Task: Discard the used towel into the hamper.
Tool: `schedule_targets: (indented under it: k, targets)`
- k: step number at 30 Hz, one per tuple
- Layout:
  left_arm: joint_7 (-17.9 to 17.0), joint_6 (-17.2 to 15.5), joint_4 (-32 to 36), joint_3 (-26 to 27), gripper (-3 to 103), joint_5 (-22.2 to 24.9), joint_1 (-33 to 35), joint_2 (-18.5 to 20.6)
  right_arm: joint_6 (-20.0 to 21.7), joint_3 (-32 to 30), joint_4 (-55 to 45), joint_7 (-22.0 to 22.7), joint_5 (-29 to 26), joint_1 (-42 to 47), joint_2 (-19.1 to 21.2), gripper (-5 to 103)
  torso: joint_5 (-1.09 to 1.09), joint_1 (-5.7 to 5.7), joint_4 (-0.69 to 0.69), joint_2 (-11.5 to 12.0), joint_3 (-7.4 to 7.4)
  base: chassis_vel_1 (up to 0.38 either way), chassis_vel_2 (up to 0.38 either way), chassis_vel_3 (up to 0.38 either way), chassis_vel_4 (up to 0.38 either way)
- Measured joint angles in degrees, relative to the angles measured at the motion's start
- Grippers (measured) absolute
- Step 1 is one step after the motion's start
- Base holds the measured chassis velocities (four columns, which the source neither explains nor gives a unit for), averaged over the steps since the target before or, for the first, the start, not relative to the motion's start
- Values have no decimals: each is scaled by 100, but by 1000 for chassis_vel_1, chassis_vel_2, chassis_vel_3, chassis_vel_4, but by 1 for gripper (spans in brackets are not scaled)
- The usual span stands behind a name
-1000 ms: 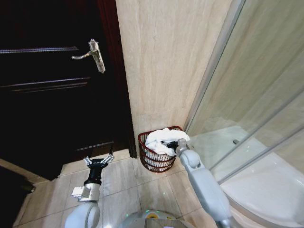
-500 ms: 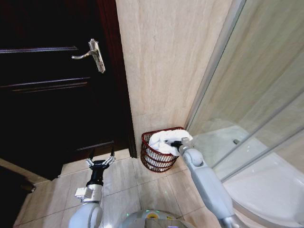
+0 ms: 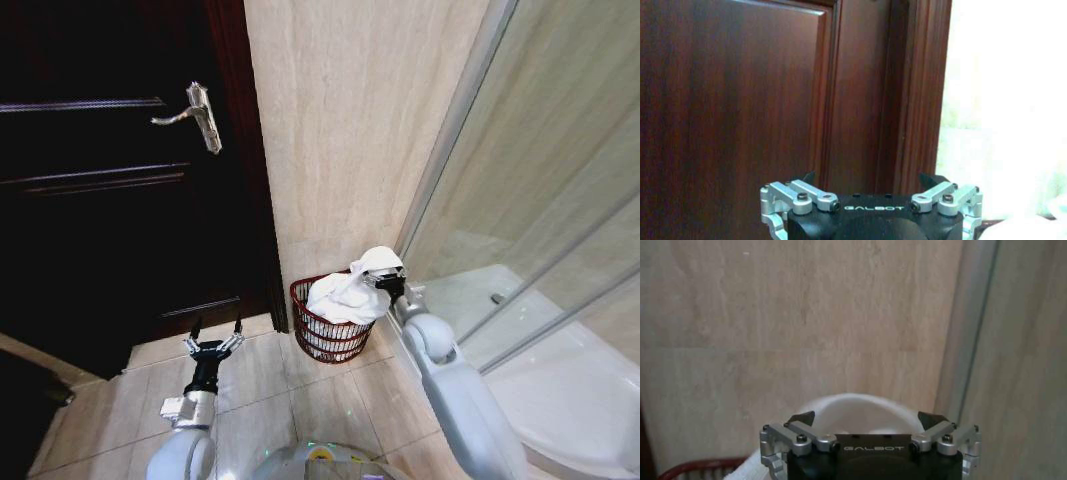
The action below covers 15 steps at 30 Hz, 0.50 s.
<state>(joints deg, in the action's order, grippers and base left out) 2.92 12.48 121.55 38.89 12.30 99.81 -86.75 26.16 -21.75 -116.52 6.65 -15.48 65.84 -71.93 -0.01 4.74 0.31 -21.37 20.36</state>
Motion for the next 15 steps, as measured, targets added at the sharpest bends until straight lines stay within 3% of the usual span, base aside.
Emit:
schedule_targets:
  k: [4,9,14,15]
  targets:
    - [18,-43,4,-48,100,-32,-31,-29,-158,-127,-342,-9,0,518,-61,100,1,0,-1,0,0,0,0,0,0]
    - [99,-15,28,-124,100,-139,-3,-106,-1075,-198,-489,-464,-28,876,-116,100,0,0,1,-1,0,0,0,0,0]
    - [106,30,134,-130,100,-144,88,-112,-986,-184,-723,-343,-25,850,-89,100,1,0,3,-1,0,0,0,0,0]
    - [106,42,173,-110,100,-129,124,-90,-722,-183,-909,-98,-33,862,-64,100,2,1,3,-1,1,0,0,0,0]
